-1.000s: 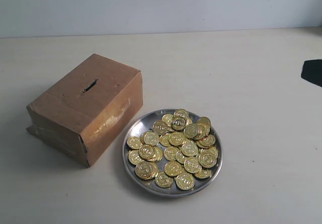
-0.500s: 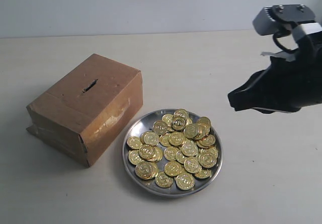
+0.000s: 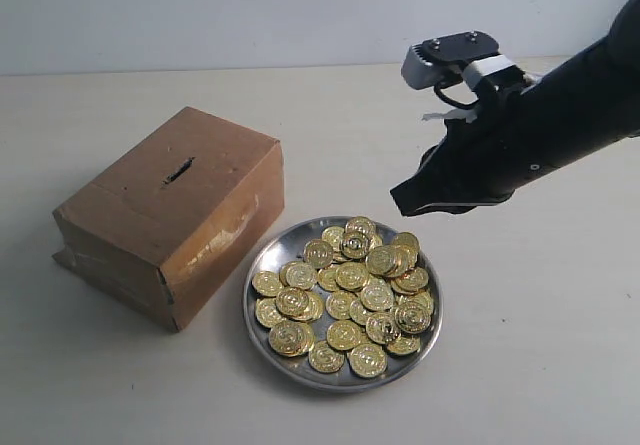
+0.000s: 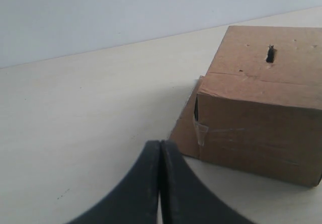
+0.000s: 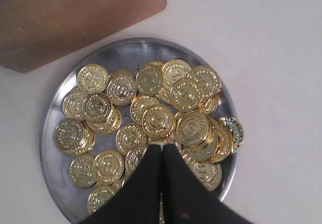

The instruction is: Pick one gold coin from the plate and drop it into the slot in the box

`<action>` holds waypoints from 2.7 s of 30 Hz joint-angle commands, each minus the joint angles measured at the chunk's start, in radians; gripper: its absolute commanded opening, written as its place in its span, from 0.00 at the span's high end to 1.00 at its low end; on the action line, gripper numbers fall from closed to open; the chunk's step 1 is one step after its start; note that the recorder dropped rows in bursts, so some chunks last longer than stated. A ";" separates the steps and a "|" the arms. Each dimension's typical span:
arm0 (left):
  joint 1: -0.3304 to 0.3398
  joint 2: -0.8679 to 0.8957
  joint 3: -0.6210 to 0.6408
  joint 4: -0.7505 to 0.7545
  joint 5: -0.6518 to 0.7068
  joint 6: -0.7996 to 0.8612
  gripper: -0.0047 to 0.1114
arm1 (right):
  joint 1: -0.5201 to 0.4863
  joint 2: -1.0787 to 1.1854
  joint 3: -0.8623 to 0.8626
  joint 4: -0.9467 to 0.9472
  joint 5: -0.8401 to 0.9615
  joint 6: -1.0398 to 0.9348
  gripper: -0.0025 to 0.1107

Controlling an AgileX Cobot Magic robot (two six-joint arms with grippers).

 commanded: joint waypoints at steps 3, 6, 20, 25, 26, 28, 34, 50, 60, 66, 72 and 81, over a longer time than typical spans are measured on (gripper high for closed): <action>-0.005 -0.005 0.003 0.001 -0.010 -0.003 0.95 | 0.002 0.091 -0.047 -0.006 0.023 -0.073 0.98; -0.005 -0.005 0.003 0.001 -0.010 -0.003 0.95 | 0.025 0.119 -0.049 -0.039 0.015 -0.086 0.98; -0.005 -0.005 0.003 0.001 -0.010 -0.003 0.95 | 0.211 0.185 -0.049 -0.165 -0.175 -0.082 0.98; -0.005 -0.005 0.003 0.001 -0.010 -0.003 0.95 | 0.211 0.211 -0.049 -0.165 -0.178 -0.082 0.87; -0.005 -0.005 0.003 0.001 -0.010 -0.003 0.95 | 0.211 0.218 -0.049 -0.165 -0.178 -0.082 0.83; -0.005 -0.005 0.003 0.001 -0.010 -0.003 0.95 | 0.211 0.233 -0.049 -0.165 -0.180 -0.082 0.75; -0.005 -0.005 0.003 0.001 -0.010 -0.003 0.95 | 0.211 0.280 -0.049 -0.165 -0.198 -0.084 0.50; -0.005 -0.005 0.003 0.001 -0.010 -0.003 0.95 | 0.211 0.301 -0.049 -0.152 -0.247 -0.493 0.48; -0.005 -0.005 0.003 0.001 -0.010 -0.003 0.95 | 0.211 0.336 -0.049 -0.020 -0.308 -0.484 0.50; -0.005 -0.005 0.003 0.001 -0.010 -0.003 0.95 | 0.211 0.336 -0.049 -0.020 -0.303 -0.484 0.51; -0.005 -0.005 0.003 0.001 -0.010 -0.003 0.95 | 0.211 0.336 -0.049 -0.020 -0.311 -0.484 0.51; -0.005 -0.005 0.003 0.001 -0.010 -0.003 0.95 | 0.211 0.336 -0.049 -0.020 -0.322 -0.483 0.51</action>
